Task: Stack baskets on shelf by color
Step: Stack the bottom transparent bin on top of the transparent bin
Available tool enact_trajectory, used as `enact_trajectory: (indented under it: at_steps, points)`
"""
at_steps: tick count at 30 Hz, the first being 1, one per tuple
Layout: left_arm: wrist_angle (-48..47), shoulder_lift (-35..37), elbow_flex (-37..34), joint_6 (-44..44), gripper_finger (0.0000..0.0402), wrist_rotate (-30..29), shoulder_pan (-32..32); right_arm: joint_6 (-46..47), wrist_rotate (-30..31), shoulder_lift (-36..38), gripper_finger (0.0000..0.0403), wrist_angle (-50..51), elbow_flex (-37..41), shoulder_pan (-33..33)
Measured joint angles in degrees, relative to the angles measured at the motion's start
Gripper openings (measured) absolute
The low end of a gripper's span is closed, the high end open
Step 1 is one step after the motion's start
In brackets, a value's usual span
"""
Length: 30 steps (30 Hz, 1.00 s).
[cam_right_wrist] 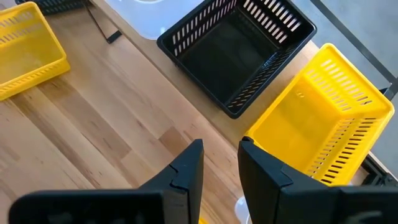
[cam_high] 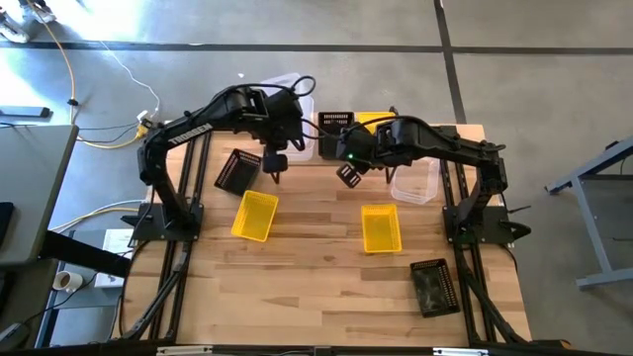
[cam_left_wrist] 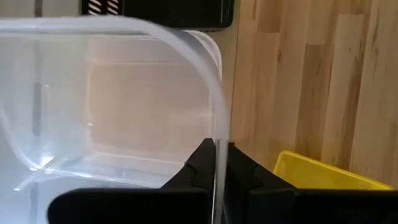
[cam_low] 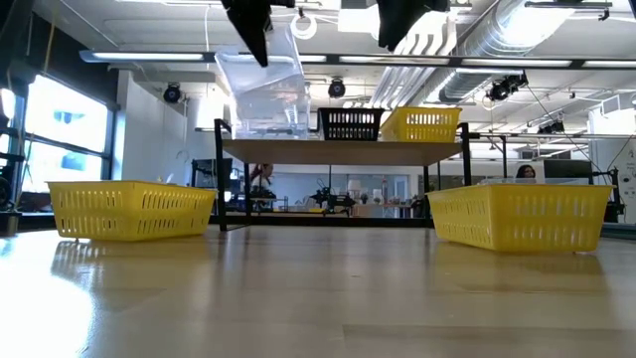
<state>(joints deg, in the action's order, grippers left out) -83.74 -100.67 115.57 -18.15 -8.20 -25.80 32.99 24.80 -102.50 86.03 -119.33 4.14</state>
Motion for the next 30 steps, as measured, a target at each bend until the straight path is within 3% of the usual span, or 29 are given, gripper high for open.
enact_trajectory:
  at_steps: [8,30]
  points:
    - [-0.72,-2.29,0.00,0.00,0.0000,-3.21,0.04,0.00,-0.24,0.00,0.0087,0.26,0.02,-0.04]
    - [-2.46,-4.82,-0.02,-1.03,0.0000,-2.78,-0.07,-0.46,-0.20,0.02,0.0087,0.58,0.02,-0.04]
